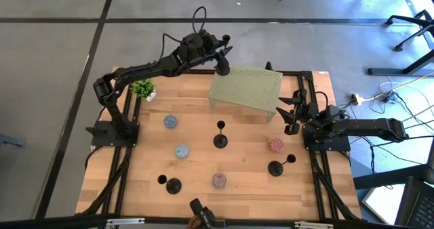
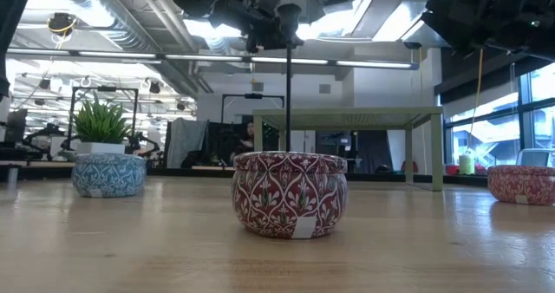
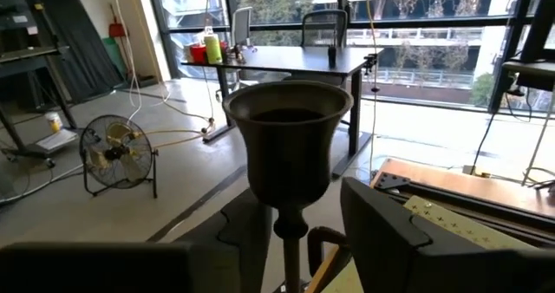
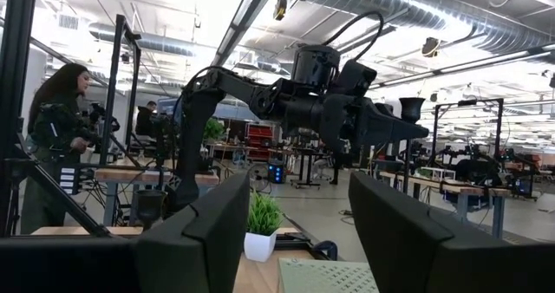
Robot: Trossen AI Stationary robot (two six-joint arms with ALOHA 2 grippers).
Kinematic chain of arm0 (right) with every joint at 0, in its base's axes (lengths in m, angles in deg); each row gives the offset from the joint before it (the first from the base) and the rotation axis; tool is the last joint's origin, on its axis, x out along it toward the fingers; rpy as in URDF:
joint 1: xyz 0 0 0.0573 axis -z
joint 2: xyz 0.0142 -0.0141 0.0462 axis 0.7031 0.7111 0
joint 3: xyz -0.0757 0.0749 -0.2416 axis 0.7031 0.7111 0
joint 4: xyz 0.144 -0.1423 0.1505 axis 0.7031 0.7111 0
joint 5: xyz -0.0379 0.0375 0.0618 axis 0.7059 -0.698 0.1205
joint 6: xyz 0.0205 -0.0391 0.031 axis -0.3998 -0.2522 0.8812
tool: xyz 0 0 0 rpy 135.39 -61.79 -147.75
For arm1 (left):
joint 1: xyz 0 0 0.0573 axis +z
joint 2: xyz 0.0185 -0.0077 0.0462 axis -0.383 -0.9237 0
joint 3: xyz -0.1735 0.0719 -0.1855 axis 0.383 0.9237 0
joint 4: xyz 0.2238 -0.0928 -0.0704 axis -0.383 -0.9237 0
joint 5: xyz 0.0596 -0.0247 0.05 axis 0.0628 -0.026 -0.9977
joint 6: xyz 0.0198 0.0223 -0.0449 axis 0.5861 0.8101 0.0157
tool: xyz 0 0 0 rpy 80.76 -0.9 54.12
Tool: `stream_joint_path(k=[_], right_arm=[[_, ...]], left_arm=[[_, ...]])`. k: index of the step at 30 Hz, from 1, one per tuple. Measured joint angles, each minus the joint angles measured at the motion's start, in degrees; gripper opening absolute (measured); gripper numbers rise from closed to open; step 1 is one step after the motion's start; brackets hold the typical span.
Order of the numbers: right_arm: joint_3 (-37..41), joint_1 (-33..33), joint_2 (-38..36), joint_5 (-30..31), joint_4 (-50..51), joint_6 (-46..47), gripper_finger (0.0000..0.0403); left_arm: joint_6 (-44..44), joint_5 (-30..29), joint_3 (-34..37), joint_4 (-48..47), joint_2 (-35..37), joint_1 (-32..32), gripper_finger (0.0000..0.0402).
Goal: Pick & Place candle stick holders
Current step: Put the black candle holder on the shelf
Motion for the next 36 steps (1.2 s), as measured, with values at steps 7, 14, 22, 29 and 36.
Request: stream_joint_path(k=[7,14,22,29,36], right_arm=[[0.0,0.0,0.0,0.0,0.0,1.3,0.0203],[0.0,0.0,0.0,0.0,0.0,1.7,0.0203],[0.0,0.0,0.0,0.0,-0.3,1.7,0.0203],[0.0,0.0,0.0,0.0,-2.4,1.6,0.0203],[0.0,0.0,0.0,0.0,-2.9,0.3,0.0203]], left_arm=[[0.1,-0.7,0.0,-1.0,0.6,-0.3,0.0176],[1.5,-2.6,0.0,-5.9,5.0,-1.2,0.0195],[3.0,-1.7,0.0,-17.7,13.2,-3.7,0.0198],[5.5,-0.3,0.0,-21.4,19.6,-7.6,0.0198],[4.4,1.2,0.0,-35.0,25.3,-15.7,0.0188]])
